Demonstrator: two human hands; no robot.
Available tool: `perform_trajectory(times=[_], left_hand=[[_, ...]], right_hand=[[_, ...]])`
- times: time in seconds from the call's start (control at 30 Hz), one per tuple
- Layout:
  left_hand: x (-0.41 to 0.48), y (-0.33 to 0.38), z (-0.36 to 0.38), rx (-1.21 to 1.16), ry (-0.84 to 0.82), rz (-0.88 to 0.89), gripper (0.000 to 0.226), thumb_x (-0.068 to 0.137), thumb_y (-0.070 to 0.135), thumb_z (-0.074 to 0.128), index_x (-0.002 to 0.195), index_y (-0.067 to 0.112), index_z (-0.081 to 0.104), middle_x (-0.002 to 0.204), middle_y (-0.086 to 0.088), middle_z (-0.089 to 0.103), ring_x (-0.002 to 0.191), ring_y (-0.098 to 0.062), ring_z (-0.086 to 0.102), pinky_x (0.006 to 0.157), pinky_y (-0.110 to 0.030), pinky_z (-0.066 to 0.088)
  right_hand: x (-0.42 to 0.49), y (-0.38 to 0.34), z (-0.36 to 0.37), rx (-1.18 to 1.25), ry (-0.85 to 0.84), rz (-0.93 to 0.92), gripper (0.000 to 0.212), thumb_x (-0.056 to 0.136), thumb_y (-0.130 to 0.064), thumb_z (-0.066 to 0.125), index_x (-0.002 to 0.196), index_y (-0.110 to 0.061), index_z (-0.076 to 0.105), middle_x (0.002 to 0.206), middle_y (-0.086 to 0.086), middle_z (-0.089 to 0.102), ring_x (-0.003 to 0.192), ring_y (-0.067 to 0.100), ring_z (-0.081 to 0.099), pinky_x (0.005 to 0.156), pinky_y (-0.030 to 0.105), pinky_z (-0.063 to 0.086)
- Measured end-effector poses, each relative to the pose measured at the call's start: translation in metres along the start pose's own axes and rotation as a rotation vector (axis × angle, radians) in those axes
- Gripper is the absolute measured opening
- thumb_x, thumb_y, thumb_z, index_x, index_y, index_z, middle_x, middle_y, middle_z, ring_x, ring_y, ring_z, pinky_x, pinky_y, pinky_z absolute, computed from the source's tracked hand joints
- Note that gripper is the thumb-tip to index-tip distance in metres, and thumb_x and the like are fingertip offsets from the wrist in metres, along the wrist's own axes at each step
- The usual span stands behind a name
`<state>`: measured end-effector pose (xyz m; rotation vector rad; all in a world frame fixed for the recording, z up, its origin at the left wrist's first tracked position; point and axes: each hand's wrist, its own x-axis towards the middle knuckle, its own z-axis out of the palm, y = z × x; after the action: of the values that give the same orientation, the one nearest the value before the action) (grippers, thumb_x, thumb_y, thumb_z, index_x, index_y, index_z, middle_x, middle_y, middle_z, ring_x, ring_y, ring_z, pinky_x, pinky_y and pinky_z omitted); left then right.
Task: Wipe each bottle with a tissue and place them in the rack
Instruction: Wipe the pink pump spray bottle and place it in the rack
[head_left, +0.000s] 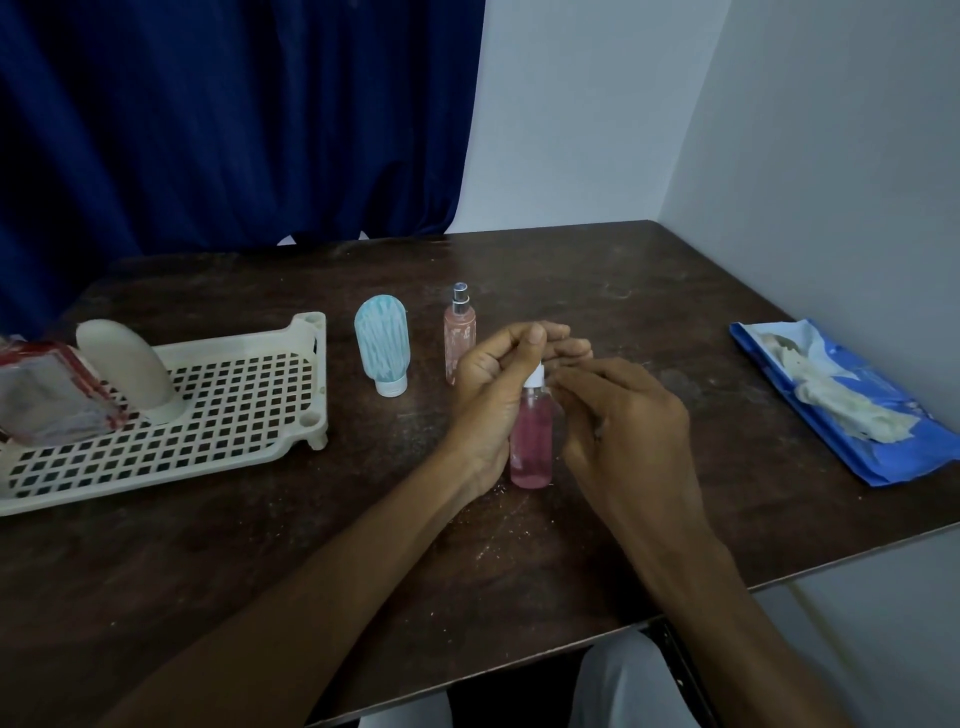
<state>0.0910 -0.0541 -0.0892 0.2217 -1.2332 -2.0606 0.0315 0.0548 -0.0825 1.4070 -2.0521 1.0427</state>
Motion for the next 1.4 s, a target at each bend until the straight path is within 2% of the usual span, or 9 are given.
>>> perform_trajectory(times=[0.17,0.33,0.43,0.63,0.8,0.93,1.03,1.17,1.4], left_hand=[[0.0,0.001,0.002,-0.025,-0.004,0.014,0.017,0.1,0.01,0.052,0.103,0.0,0.065,0.096,-0.013,0.075,0.097,-0.024,0.072,0.084,-0.03,0.057],[0.0,0.001,0.002,-0.042,0.001,0.007,0.016,0.093,0.013,0.059,0.101,0.002,0.068,0.096,-0.011,0.075,0.098,-0.024,0.073,0.086,-0.029,0.057],[0.0,0.001,0.002,-0.073,0.003,-0.001,0.023,0.087,0.017,0.062,0.104,0.003,0.068,0.097,-0.011,0.075,0.098,-0.023,0.072,0.085,-0.03,0.057],[0.001,0.002,-0.001,-0.105,-0.077,-0.026,0.028,0.099,0.004,0.045,0.118,0.0,0.064,0.103,-0.015,0.073,0.1,-0.025,0.07,0.088,-0.031,0.056],[0.0,0.002,-0.002,-0.063,-0.071,0.0,0.026,0.097,0.001,0.051,0.119,0.0,0.065,0.107,-0.014,0.073,0.103,-0.025,0.07,0.09,-0.031,0.056],[0.0,0.004,-0.001,-0.048,-0.05,-0.004,0.024,0.092,0.004,0.056,0.113,0.005,0.068,0.102,-0.009,0.075,0.1,-0.022,0.072,0.088,-0.03,0.057],[0.001,0.002,-0.001,-0.014,-0.055,0.011,0.025,0.089,0.008,0.059,0.111,0.006,0.069,0.101,-0.009,0.075,0.099,-0.022,0.072,0.088,-0.031,0.057],[0.003,0.0,-0.003,0.031,-0.086,0.042,0.022,0.096,0.005,0.054,0.114,0.002,0.067,0.105,-0.012,0.074,0.102,-0.025,0.071,0.09,-0.034,0.056],[0.002,-0.004,-0.002,0.006,-0.163,0.088,0.022,0.102,0.001,0.042,0.109,-0.004,0.062,0.109,-0.017,0.071,0.105,-0.029,0.069,0.089,-0.033,0.055]], right_hand=[[-0.004,-0.01,-0.003,0.014,0.046,-0.019,0.019,0.085,-0.005,0.067,0.101,-0.008,0.076,0.095,0.005,0.071,0.085,0.015,0.064,0.08,0.005,0.038],[-0.006,-0.017,-0.003,0.042,0.057,-0.053,0.033,0.088,-0.022,0.048,0.097,-0.008,0.077,0.093,0.005,0.07,0.084,0.017,0.064,0.073,0.017,0.047],[-0.007,-0.009,-0.004,0.038,0.082,-0.015,0.03,0.088,-0.021,0.051,0.097,-0.007,0.077,0.095,0.006,0.071,0.086,0.017,0.065,0.079,0.012,0.042],[-0.007,0.004,-0.002,-0.01,0.075,0.023,0.018,0.081,0.002,0.071,0.097,-0.005,0.076,0.094,0.007,0.071,0.086,0.018,0.065,0.08,0.011,0.04],[-0.007,-0.009,-0.002,0.021,0.081,-0.043,0.017,0.087,-0.01,0.065,0.098,-0.007,0.077,0.095,0.006,0.07,0.086,0.016,0.063,0.079,0.01,0.04],[-0.009,0.001,-0.005,0.03,0.054,-0.013,0.024,0.079,0.006,0.075,0.1,-0.006,0.077,0.098,0.006,0.07,0.089,0.007,0.059,0.082,0.0,0.039],[-0.012,0.009,-0.008,0.017,0.057,0.015,0.022,0.081,0.004,0.075,0.1,-0.008,0.076,0.098,0.005,0.071,0.088,0.005,0.06,0.083,0.004,0.041],[-0.012,0.011,-0.009,0.066,0.088,0.06,0.02,0.082,0.003,0.072,0.098,-0.009,0.075,0.093,0.002,0.072,0.086,-0.005,0.053,0.084,-0.001,0.036],[-0.012,0.0,-0.006,0.228,0.12,0.151,0.014,0.088,-0.005,0.072,0.1,-0.012,0.075,0.092,-0.013,0.066,0.086,-0.013,0.059,0.077,0.002,0.043]])
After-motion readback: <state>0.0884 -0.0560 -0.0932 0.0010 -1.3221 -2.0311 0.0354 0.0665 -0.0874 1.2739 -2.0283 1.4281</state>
